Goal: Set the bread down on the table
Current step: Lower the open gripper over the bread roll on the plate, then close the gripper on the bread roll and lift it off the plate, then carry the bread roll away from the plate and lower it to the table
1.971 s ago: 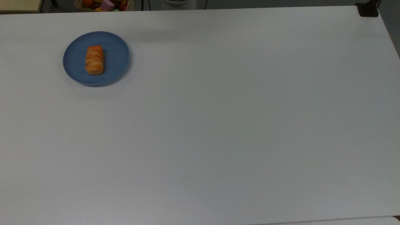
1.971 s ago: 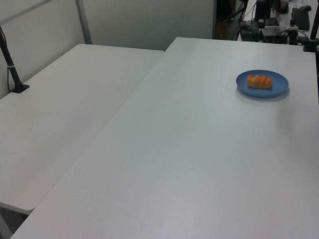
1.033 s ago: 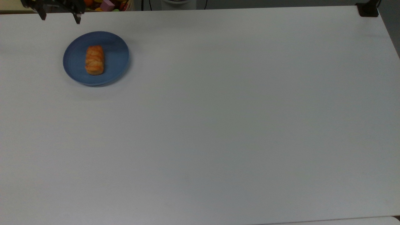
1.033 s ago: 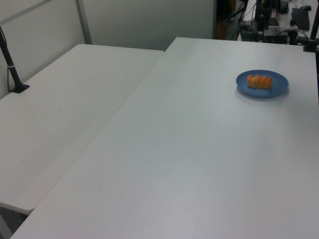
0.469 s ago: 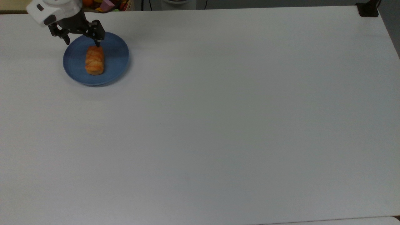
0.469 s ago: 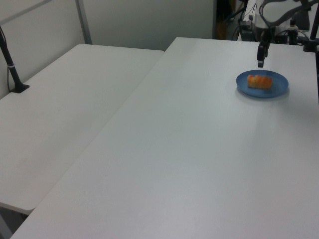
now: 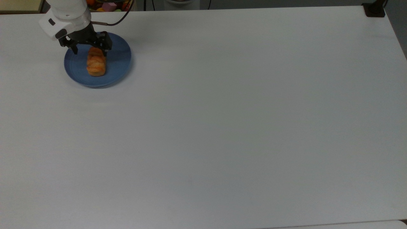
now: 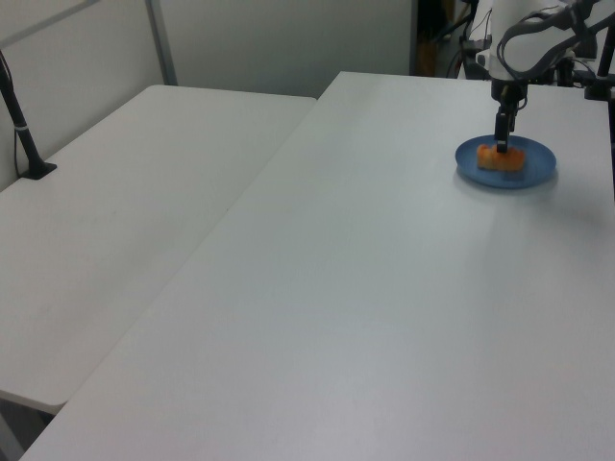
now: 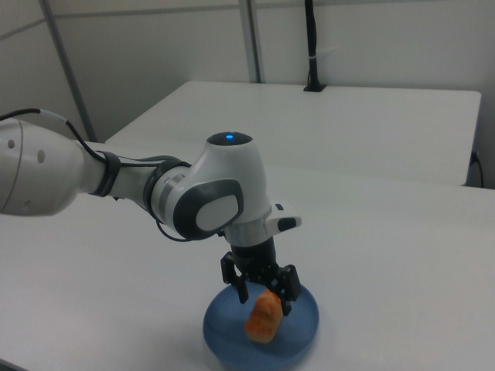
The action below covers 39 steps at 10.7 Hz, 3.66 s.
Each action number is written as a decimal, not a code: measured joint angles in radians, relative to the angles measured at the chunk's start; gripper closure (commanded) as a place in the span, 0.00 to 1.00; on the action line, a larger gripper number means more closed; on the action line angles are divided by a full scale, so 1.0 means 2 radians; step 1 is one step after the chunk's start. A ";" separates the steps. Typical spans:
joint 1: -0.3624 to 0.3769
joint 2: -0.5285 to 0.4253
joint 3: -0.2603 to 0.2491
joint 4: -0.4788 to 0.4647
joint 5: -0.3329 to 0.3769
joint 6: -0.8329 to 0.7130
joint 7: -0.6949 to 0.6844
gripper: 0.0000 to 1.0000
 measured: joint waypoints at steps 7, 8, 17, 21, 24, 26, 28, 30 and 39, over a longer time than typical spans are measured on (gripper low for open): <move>0.000 0.033 0.001 0.000 0.000 0.019 0.000 0.36; 0.000 0.034 0.002 0.000 0.000 0.019 0.000 0.47; 0.001 0.027 0.003 0.009 0.000 0.004 0.000 0.60; 0.001 0.000 0.003 0.079 0.000 -0.097 -0.001 0.60; 0.002 -0.004 0.004 0.150 0.007 -0.152 -0.001 0.60; 0.007 0.005 0.004 0.185 0.027 -0.155 -0.001 0.59; 0.009 0.031 0.004 0.225 0.051 -0.155 -0.001 0.59; 0.010 0.074 0.004 0.271 0.074 -0.155 0.001 0.59; 0.033 0.238 0.017 0.345 0.085 0.013 0.073 0.57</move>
